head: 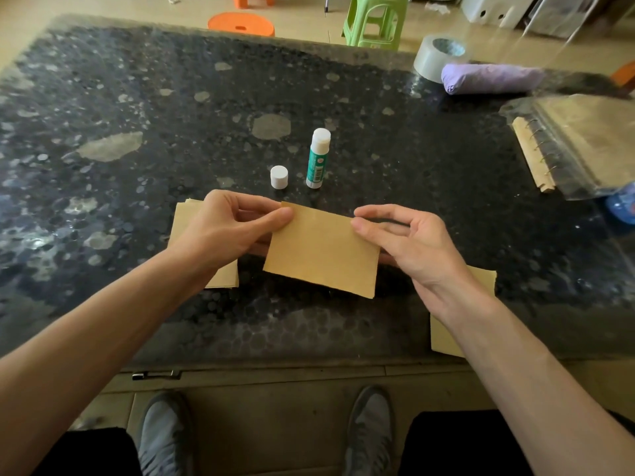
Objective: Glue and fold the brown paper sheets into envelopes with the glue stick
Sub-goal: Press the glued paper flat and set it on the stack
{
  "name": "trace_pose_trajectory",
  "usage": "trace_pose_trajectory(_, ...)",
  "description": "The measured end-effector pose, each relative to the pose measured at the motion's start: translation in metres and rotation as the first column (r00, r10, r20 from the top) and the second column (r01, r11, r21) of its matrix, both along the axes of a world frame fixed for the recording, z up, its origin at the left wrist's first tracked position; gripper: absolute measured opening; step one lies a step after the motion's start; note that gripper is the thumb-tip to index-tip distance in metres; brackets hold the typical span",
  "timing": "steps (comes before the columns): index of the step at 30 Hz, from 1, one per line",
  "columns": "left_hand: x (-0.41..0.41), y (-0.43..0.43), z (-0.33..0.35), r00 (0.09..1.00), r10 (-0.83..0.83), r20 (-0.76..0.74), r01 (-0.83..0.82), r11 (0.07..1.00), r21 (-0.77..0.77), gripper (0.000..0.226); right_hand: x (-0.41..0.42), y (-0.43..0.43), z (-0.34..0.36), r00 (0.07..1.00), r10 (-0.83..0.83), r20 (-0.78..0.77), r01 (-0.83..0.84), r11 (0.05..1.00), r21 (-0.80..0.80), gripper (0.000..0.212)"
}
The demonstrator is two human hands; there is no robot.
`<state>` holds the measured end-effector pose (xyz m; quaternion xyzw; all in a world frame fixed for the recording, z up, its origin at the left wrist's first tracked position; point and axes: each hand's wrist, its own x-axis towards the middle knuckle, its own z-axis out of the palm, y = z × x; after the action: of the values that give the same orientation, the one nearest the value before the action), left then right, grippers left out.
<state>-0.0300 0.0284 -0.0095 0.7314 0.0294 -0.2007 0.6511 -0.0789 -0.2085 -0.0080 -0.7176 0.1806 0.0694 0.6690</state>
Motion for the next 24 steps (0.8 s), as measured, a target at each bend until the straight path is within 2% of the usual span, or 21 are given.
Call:
trace_pose_trajectory(3,-0.0022,-0.0033,0.0013,1.0,-0.004,0.011,0.004,1.0,0.006,0.016,-0.0006,-0.0016,-0.0006,0.998,0.059,-0.019,-0.059,0.998,-0.021,0.021)
trace_pose_trajectory(7,-0.0038,-0.0029,0.0033,0.999,-0.04,-0.032,0.04,0.999,-0.006,0.02,0.0011,-0.0028,-0.0049,1.0,0.026,-0.005,-0.027,0.997,-0.076,0.016)
trace_pose_trajectory(10,-0.0035,-0.0021,0.0019,0.992,-0.098,-0.076,0.099,0.995,0.006,0.02,0.0024,-0.0021,-0.0065,1.0,0.009,-0.007,-0.009,0.998,-0.056,0.017)
trace_pose_trajectory(14,-0.0031,-0.0025,0.0015,0.996,-0.068,-0.059,0.07,0.997,0.02,0.016,0.002,-0.0008,-0.0063,0.999,0.042,-0.014,-0.042,0.999,-0.016,0.02)
trace_pose_trajectory(19,-0.0045,-0.0037,0.0018,0.995,-0.091,-0.035,0.093,0.992,0.081,0.007,0.0016,-0.0002,-0.0073,0.993,0.113,0.042,-0.108,0.988,-0.114,0.013)
trace_pose_trajectory(24,-0.0047,-0.0018,0.0024,0.993,-0.111,-0.049,0.114,0.992,0.051,0.014,0.0036,-0.0002,-0.0073,0.99,0.123,0.067,-0.112,0.982,-0.155,0.01)
